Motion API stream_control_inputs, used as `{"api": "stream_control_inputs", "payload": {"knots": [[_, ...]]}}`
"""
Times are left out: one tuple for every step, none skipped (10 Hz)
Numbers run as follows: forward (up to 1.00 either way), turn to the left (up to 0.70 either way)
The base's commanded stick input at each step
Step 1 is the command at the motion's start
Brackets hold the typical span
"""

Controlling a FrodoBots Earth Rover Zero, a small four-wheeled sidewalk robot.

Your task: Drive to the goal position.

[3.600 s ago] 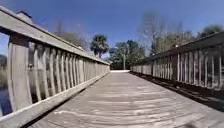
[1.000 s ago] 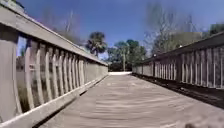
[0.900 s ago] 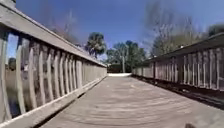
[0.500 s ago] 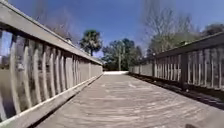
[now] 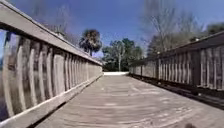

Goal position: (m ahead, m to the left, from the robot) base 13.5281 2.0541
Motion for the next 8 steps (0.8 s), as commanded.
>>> {"api": "stream_control_inputs", "payload": {"knots": [[0.70, 0.00], [0.70, 0.00], [0.70, 0.00], [0.70, 0.00], [0.70, 0.00], [0.70, 0.00], [0.70, 0.00], [0.70, 0.00]]}}
